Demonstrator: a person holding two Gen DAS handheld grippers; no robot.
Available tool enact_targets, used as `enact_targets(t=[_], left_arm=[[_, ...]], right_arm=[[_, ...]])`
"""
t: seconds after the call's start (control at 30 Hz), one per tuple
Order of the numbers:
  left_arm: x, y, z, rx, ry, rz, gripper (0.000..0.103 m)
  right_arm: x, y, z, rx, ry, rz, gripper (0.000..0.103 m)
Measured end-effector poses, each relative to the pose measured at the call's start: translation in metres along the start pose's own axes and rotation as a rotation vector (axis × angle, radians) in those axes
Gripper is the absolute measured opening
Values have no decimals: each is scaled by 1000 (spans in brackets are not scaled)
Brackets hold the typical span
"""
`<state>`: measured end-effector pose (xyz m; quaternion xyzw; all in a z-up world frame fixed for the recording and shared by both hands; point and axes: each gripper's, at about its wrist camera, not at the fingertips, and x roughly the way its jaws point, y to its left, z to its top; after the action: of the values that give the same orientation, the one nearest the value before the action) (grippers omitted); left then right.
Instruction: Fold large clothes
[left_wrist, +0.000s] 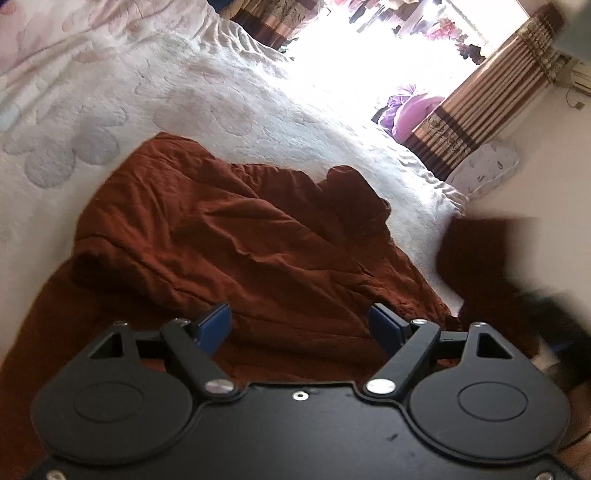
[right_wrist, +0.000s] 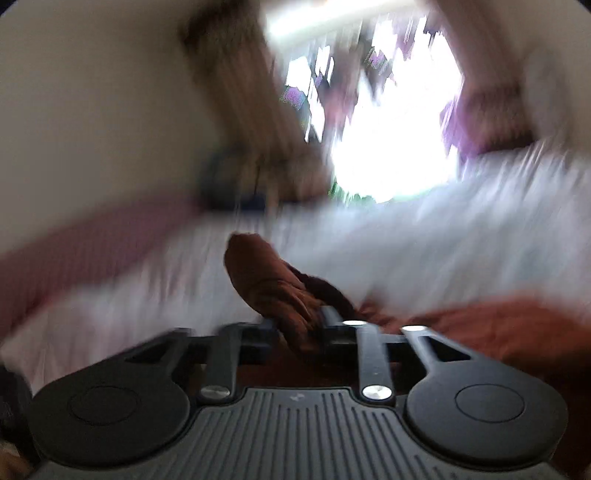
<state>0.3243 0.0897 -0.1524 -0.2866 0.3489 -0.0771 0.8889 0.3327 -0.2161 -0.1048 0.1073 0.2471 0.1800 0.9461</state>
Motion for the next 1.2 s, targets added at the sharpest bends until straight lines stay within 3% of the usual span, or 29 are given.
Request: enact_targets(t=[0.03,0.07,0.17,0.27,0.43,0.53,0.6,0.7,0.8,0.87,0.97,1.07,1.13,1.17,1.2], left_arm=[[2,-3,0,-1,4,-3,83],[3,-5,1,1,9,-11,83],[10,-14,0,30,13,-40,83],[30,-25,-2,48,32,-79,83],[69,-58,-12,91,74,-121,83],[89,-76,-21,184,82,-72,85],[101,-81,-24,224,92,-25,85],[106,-78,-23,206,83,11,85],[84,-79,-20,163,-14,10,85],[66,-84,-21,158,-81,-48,85],[70,-97,-20,203,-32,-139,86],[93,-106,-25,301,29,-76,85],[109,-102,-27,306,71,-40,85],[115,-99,-28,295,81,-32,85],[118,-96,-29,283,87,-23,85]], right_arm=[[18,5,-13,3,75,-56,45],[22,8,-21,15,92,-91,40],[-6,-6,-31,122,40,-28,43],[-50,-35,-44,317,-15,39,57],[-107,-110,-73,535,-79,-66,58],[-128,-151,-89,714,-133,-86,58],[-128,-170,-99,830,-165,-63,58],[-117,-185,-112,951,-206,-20,58],[-100,-193,-122,1079,-252,42,58],[-85,-197,-129,1136,-302,84,58],[-81,-201,-137,1188,-367,96,59],[-69,-208,-138,1203,-354,51,59],[-66,-212,-137,1203,-349,29,48],[-67,-213,-136,1193,-347,27,24],[-69,-214,-131,1171,-338,12,9]])
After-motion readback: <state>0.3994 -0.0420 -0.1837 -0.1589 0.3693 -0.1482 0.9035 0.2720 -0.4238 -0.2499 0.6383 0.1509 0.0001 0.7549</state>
